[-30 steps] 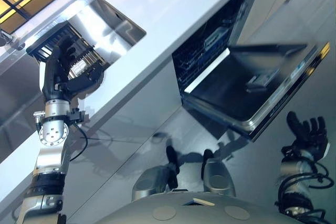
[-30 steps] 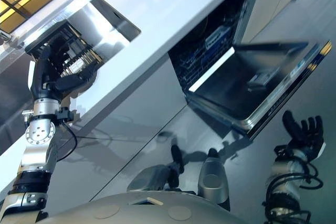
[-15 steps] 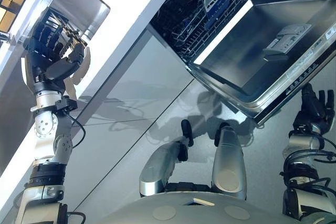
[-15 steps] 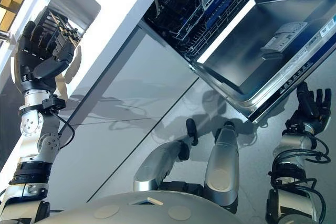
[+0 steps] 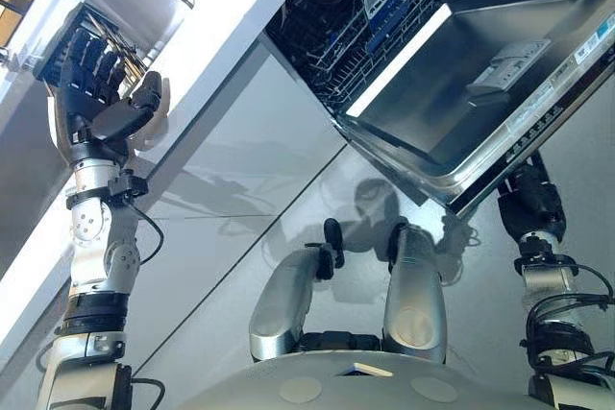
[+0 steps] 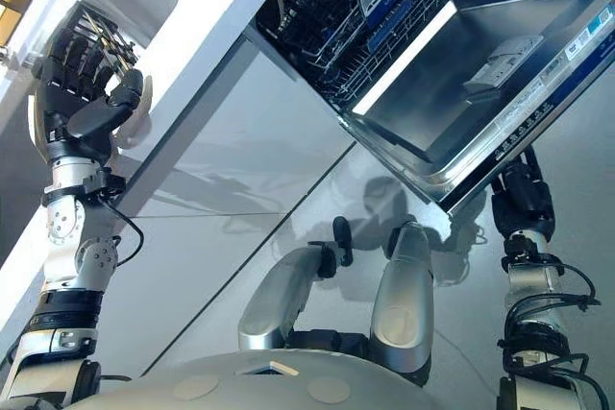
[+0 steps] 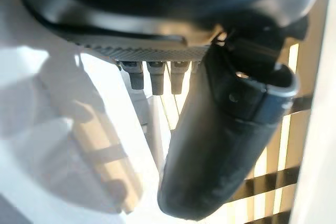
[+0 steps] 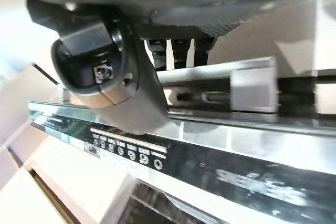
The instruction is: Pick up plates and place into dishwasher.
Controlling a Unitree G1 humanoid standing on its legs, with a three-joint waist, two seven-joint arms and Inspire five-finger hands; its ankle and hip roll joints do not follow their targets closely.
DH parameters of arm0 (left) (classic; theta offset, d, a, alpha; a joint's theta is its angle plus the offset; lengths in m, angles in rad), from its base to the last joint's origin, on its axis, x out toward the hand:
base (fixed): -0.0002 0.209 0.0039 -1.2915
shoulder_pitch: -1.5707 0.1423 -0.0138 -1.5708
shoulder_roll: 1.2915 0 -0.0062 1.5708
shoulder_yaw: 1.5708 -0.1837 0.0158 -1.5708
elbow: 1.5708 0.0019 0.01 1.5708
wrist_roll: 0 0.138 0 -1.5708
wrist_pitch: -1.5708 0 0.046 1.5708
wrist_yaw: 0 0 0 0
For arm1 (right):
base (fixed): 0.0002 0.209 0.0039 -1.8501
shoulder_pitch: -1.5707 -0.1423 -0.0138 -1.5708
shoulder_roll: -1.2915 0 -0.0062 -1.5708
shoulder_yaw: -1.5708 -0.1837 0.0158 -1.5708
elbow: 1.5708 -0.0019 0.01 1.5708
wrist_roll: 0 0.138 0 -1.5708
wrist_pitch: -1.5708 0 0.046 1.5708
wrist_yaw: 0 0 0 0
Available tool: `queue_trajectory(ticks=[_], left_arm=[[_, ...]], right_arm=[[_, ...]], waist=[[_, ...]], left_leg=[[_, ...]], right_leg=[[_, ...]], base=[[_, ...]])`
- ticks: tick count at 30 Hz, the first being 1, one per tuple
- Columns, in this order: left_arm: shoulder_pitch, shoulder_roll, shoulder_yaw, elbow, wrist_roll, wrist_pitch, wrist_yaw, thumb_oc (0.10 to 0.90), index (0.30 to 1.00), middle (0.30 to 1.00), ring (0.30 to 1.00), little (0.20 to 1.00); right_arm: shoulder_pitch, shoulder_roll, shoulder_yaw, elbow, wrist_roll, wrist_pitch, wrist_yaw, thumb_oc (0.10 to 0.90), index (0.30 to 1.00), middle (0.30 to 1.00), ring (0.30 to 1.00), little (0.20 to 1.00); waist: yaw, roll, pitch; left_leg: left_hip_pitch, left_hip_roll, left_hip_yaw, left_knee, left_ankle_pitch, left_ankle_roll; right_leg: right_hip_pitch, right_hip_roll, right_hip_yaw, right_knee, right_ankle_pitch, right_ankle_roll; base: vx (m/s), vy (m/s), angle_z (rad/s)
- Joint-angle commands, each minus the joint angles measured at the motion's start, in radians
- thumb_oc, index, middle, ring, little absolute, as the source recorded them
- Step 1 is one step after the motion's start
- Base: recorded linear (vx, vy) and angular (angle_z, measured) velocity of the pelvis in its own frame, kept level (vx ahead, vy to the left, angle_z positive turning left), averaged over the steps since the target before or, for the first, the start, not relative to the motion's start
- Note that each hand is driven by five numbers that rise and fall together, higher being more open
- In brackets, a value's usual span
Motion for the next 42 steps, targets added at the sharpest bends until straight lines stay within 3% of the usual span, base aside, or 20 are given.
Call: queue_trajectory(ticks=[1, 9, 20, 25, 26, 29, 34, 38, 42], left_arm=[[-0.006, 0.062, 0.116, -0.042, 0.029, -0.110, 0.015, 0.800, 0.900, 0.900, 0.900, 0.900], [0.016, 0.043, 0.104, -0.072, 0.051, -0.108, 0.005, 0.800, 0.900, 0.900, 0.900, 0.900], [0.046, 0.003, 0.092, -0.048, 0.048, -0.082, -0.051, 0.800, 0.900, 0.900, 0.900, 0.900], [0.092, -0.013, 0.112, -0.033, 0.044, -0.113, -0.085, 0.800, 0.900, 0.900, 0.900, 0.900], [0.107, -0.017, 0.119, -0.036, 0.044, -0.130, -0.096, 0.800, 0.900, 0.900, 0.900, 0.900], [0.145, -0.039, 0.149, -0.063, 0.044, -0.158, -0.118, 0.800, 0.900, 0.900, 0.900, 0.900], [0.248, -0.076, 0.219, -0.144, 0.042, -0.214, -0.161, 0.800, 0.900, 0.900, 0.900, 0.900], [0.278, -0.093, 0.251, -0.177, 0.044, -0.236, -0.182, 0.800, 0.900, 0.900, 0.900, 0.900], [0.238, -0.093, 0.255, -0.185, 0.069, -0.217, -0.180, 0.800, 0.900, 0.900, 0.900, 0.900]], right_arm=[[-0.110, 0.043, 0.187, -0.306, -0.051, 0.111, 0.333, 0.800, 0.900, 0.900, 0.900, 0.900], [-0.169, 0.069, 0.250, -0.497, -0.106, 0.198, 0.322, 0.800, 0.900, 0.900, 0.900, 0.900], [-0.191, 0.173, 0.332, -0.659, -0.185, 0.208, 0.285, 0.800, 0.900, 0.900, 0.900, 0.900], [-0.142, 0.199, 0.328, -0.662, -0.242, 0.142, 0.179, 0.800, 0.900, 0.900, 0.900, 0.900], [-0.117, 0.207, 0.314, -0.652, -0.267, 0.093, 0.108, 0.800, 0.900, 0.900, 0.900, 0.900], [-0.048, 0.244, 0.268, -0.628, -0.244, 0.065, 0.044, 0.800, 0.900, 0.900, 0.900, 0.900], [0.129, 0.296, 0.181, -0.559, -0.257, 0.052, 0.052, 0.800, 0.900, 0.900, 0.900, 0.900], [0.215, 0.290, 0.121, -0.404, -0.380, -0.014, 0.050, 0.800, 0.900, 0.900, 0.900, 0.900], [0.228, 0.253, 0.128, -0.193, -0.597, -0.110, 0.005, 0.800, 0.900, 0.900, 0.900, 0.900]], waist=[[0.031, -0.047, -0.037], [0.061, -0.068, -0.048], [0.084, -0.080, -0.090], [0.087, -0.082, -0.125], [0.085, -0.086, -0.130], [0.078, -0.093, -0.153], [0.064, -0.125, -0.200], [0.059, -0.152, -0.244], [0.055, -0.167, -0.281]], left_leg=[[-0.011, -0.031, 0.009, 0.092, -0.079, 0.056], [-0.016, -0.034, 0.011, 0.139, -0.077, 0.062], [0.061, -0.071, 0.032, 0.115, -0.117, 0.104], [0.113, -0.076, 0.043, 0.055, -0.114, 0.122], [0.130, -0.078, 0.044, 0.043, -0.120, 0.126], [0.157, -0.075, 0.049, -0.005, -0.113, 0.134], [0.189, -0.074, 0.045, -0.085, -0.102, 0.140], [0.219, -0.071, 0.039, -0.148, -0.097, 0.134], [0.286, -0.059, 0.034, -0.248, -0.079, 0.117]], right_leg=[[0.029, 0.085, 0.035, -0.023, 0.024, 0.027], [0.061, 0.074, 0.030, -0.041, 0.048, 0.036], [0.111, 0.041, 0.047, -0.093, 0.099, 0.069], [0.143, 0.037, 0.060, -0.176, 0.151, 0.096], [0.156, 0.036, 0.065, -0.193, 0.154, 0.105], [0.176, 0.043, 0.071, -0.253, 0.176, 0.122], [0.212, 0.059, 0.079, -0.364, 0.209, 0.152], [0.261, 0.075, 0.075, -0.451, 0.220, 0.163], [0.345, 0.103, 0.060, -0.555, 0.229, 0.165]], base=[[0.05, 0.074, 0.01], [0.07, 0.127, -0.01], [0.10, 0.180, 0.03], [0.08, 0.146, 0.07], [0.03, 0.091, 0.09], [-0.01, 0.086, 0.19], [-0.07, -0.002, -0.09], [-0.08, -0.068, -0.13], [-0.09, -0.070, -0.10]])
